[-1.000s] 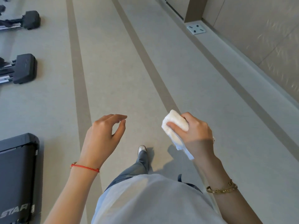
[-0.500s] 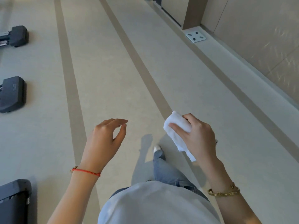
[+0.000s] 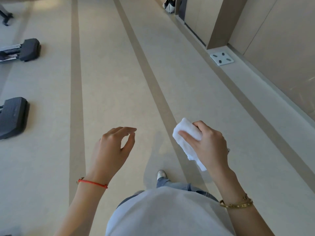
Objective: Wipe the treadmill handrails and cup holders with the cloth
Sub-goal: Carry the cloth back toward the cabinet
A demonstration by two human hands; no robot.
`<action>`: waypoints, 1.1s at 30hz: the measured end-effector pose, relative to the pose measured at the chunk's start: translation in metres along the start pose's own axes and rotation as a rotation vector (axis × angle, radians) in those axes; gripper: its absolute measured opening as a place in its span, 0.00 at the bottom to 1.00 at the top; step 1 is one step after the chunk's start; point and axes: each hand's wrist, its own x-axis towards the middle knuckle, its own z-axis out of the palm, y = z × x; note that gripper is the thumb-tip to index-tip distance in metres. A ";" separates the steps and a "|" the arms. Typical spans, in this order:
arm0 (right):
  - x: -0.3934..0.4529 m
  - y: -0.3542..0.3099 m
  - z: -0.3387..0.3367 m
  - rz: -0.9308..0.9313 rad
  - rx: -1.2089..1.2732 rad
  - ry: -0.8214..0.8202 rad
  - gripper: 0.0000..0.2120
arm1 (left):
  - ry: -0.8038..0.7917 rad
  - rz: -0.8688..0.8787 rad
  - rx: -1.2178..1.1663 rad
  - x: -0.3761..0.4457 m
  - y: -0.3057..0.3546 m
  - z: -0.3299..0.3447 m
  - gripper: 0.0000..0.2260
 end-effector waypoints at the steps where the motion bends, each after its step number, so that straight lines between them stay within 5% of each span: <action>1: 0.024 0.000 0.004 -0.014 0.000 0.003 0.21 | 0.000 -0.004 -0.001 0.021 0.000 0.003 0.08; 17: 0.336 0.009 0.113 0.003 -0.001 -0.047 0.19 | 0.011 0.011 -0.027 0.348 -0.044 0.067 0.08; 33: 0.683 0.012 0.203 0.113 -0.029 0.092 0.24 | -0.095 0.178 -0.019 0.748 -0.076 0.119 0.08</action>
